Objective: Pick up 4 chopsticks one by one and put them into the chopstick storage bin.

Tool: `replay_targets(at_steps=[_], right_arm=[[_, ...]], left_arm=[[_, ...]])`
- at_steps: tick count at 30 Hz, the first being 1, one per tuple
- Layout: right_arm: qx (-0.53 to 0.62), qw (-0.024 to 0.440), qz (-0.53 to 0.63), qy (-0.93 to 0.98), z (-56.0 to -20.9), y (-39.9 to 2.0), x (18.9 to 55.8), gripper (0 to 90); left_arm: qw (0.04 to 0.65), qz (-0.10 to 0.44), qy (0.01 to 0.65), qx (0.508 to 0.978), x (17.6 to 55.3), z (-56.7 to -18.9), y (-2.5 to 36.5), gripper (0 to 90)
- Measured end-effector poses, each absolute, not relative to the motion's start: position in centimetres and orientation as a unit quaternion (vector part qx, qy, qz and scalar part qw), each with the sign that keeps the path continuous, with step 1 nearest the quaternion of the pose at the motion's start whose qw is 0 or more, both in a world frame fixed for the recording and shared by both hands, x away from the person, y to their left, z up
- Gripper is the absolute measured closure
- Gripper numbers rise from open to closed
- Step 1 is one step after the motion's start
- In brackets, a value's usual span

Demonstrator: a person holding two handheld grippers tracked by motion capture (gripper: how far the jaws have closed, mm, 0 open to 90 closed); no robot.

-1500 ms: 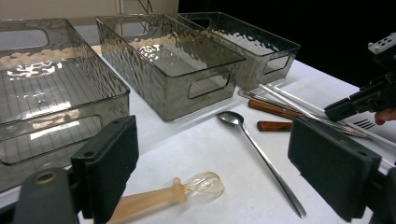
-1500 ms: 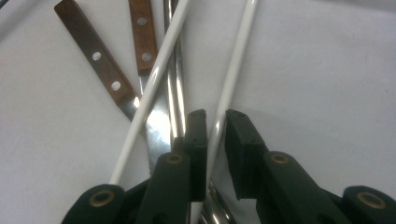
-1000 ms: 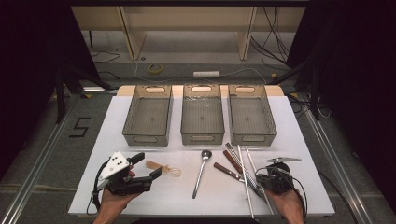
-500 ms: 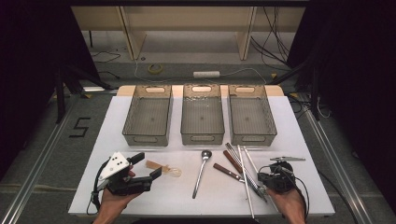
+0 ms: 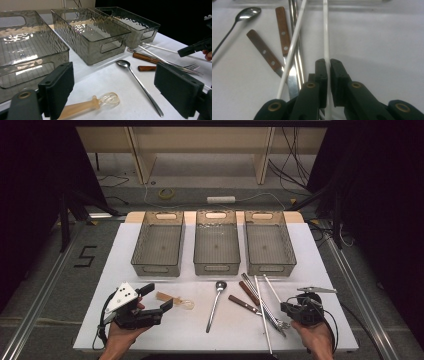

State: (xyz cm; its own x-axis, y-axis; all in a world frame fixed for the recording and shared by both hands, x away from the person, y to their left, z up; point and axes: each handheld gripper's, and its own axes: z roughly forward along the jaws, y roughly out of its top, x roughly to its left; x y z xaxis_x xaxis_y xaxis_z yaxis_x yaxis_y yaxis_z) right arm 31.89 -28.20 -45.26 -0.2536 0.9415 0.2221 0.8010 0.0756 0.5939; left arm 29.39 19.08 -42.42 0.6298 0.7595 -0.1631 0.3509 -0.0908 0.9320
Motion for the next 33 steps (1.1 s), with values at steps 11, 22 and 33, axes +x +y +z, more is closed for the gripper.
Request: replay_targets(at_steps=[11, 22, 33], right_arm=[[0.529, 0.115, 0.334, 0.771, -43.7, -26.4, 31.4, 85.6], [0.439, 0.1, 0.342, 0.825, -42.9, -22.7, 31.3, 85.7], [0.366, 0.07, 0.332, 0.867, -42.5, -19.1, 31.1, 85.6]], left_arm=[[0.543, 0.174, 0.387, 0.725, 29.6, -42.6, 19.0, 16.0], [0.512, 0.122, 0.342, 0.778, 30.4, -42.7, 17.2, 16.3], [0.476, 0.103, 0.271, 0.831, 30.7, -42.5, 13.8, 16.3]])
